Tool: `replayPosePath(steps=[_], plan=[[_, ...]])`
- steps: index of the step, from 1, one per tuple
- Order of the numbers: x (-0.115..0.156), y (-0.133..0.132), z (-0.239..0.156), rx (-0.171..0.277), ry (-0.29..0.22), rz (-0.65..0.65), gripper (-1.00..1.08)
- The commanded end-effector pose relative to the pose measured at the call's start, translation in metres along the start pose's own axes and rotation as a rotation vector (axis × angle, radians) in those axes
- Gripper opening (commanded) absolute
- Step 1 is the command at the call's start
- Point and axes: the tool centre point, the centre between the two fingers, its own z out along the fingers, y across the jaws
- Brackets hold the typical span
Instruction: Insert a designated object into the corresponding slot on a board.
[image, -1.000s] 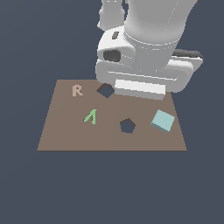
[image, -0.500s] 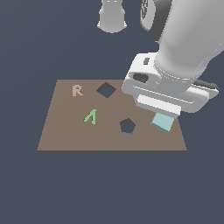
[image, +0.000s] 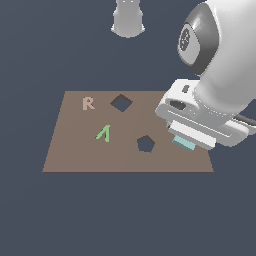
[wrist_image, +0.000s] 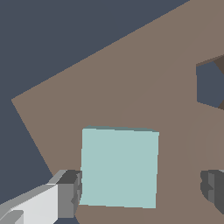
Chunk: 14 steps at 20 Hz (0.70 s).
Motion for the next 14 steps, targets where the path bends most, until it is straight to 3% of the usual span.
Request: replayPosePath(steps=[1, 14], plan=[[0.001, -0.007, 0.005, -0.001, -0.001, 0.024, 1.0], [0.002, -0.014, 0.017, -0.002, -0.003, 0.045, 1.0]])
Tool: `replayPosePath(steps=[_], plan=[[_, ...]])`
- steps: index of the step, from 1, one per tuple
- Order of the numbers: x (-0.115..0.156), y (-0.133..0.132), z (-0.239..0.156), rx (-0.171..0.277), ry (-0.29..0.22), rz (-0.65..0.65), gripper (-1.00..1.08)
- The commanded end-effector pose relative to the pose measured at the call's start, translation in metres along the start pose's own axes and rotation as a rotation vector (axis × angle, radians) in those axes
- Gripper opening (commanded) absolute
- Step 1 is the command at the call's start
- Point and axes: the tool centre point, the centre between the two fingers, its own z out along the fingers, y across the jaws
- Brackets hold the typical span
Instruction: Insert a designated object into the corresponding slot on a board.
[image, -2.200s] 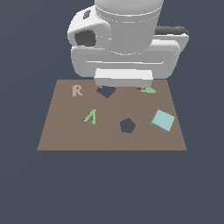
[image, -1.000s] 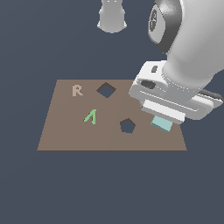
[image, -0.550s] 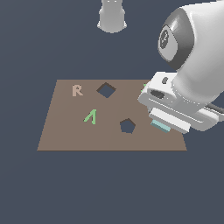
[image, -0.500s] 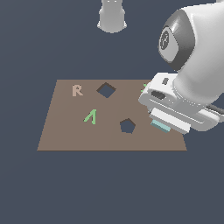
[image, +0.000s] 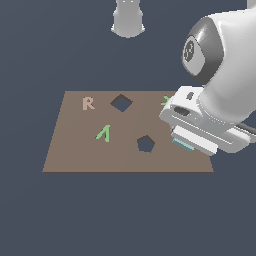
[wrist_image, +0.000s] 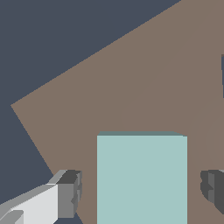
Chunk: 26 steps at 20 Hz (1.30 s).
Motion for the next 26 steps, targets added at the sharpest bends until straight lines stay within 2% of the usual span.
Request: replayPosePath(steps=[1, 6, 7, 20, 26], plan=[[0.0, 0.0, 0.007, -0.001, -0.001, 0.001, 1.0], [0.0, 0.0, 0.017, -0.001, -0.001, 0.002, 1.0], [0.0, 0.0, 0.017, -0.001, -0.001, 0.002, -1.0], [0.001, 0.0, 0.016, 0.0, 0.0, 0.006, -1.0], [0.008, 0.008, 0.016, 0.0, 0.0, 0.069, -1.0]])
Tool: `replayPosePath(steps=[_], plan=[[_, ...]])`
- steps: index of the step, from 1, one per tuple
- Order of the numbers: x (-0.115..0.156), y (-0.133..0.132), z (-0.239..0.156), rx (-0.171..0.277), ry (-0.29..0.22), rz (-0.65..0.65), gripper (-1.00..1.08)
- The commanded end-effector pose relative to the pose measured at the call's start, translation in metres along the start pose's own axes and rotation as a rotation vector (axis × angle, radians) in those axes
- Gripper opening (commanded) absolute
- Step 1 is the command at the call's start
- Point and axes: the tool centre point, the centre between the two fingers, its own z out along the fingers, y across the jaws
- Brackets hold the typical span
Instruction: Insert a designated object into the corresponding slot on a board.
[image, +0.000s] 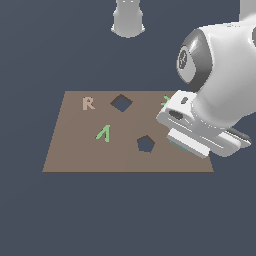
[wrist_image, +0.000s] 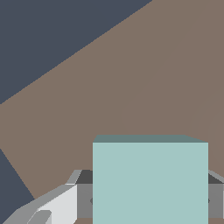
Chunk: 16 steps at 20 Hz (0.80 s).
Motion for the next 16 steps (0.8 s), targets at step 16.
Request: replayPosePath(steps=[16], plan=[[0.047, 0.078, -0.004, 0.001, 0.001, 0.548, -1.0]])
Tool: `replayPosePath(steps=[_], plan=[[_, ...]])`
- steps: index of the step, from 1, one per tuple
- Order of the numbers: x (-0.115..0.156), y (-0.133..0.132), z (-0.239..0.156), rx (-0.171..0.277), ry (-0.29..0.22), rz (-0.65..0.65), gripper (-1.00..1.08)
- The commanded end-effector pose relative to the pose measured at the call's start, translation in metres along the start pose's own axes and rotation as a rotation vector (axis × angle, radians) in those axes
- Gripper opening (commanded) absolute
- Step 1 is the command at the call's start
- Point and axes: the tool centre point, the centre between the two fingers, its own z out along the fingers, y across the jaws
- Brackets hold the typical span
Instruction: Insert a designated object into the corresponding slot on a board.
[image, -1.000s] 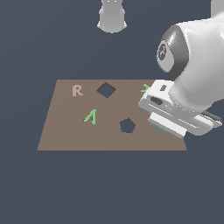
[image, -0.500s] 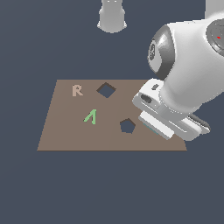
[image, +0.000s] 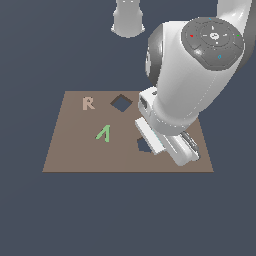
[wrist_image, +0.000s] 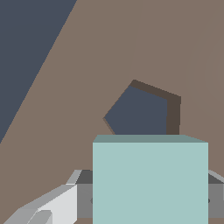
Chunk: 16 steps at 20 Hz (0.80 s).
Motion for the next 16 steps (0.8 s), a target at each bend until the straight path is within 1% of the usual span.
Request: replayPosePath(steps=[1, 5, 9, 12, 16], plan=[[0.013, 0.013, -0.001, 0.001, 0.0, 0.113, -1.0], [0.031, 0.04, -0.002, 0.001, 0.0, 0.305, -1.0], [0.045, 0.072, -0.004, 0.001, 0.0, 0.512, -1.0], [0.05, 0.098, -0.004, 0.001, 0.0, 0.665, -1.0], [0.051, 0.127, -0.005, 0.0, 0.0, 0.835, -1.0]])
